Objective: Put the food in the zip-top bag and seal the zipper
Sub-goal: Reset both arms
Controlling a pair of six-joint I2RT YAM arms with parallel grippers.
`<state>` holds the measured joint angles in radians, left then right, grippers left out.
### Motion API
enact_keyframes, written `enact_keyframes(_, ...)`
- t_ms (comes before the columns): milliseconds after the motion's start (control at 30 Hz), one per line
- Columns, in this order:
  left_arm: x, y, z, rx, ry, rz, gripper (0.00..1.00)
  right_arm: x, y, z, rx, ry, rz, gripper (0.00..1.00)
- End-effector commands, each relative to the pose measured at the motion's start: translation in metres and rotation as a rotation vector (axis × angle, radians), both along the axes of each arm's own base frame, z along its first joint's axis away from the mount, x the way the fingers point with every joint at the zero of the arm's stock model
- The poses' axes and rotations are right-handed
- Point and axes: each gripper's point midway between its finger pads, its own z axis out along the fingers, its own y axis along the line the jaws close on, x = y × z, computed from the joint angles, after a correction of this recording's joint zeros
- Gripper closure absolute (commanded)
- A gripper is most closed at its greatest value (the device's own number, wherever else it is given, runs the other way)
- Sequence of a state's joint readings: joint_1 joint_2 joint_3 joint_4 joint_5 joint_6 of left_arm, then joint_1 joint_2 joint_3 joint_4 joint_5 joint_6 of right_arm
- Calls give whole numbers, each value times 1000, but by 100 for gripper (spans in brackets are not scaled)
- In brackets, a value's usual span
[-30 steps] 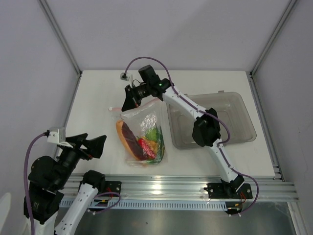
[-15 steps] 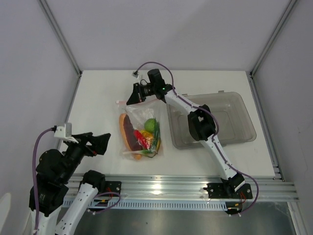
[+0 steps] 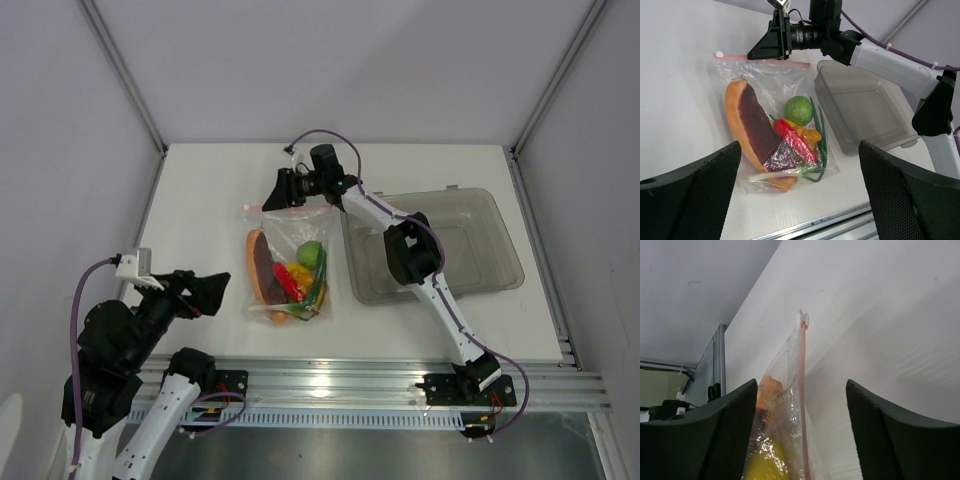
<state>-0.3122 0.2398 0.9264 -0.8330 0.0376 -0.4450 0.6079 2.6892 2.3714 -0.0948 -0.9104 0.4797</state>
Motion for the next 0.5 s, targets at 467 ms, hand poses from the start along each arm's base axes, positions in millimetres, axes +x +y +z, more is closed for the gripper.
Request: enact_keyframes(467, -17, -11, -28, -70, 159, -49, 1, 83, -82, 111, -303, -385, -606, 1)
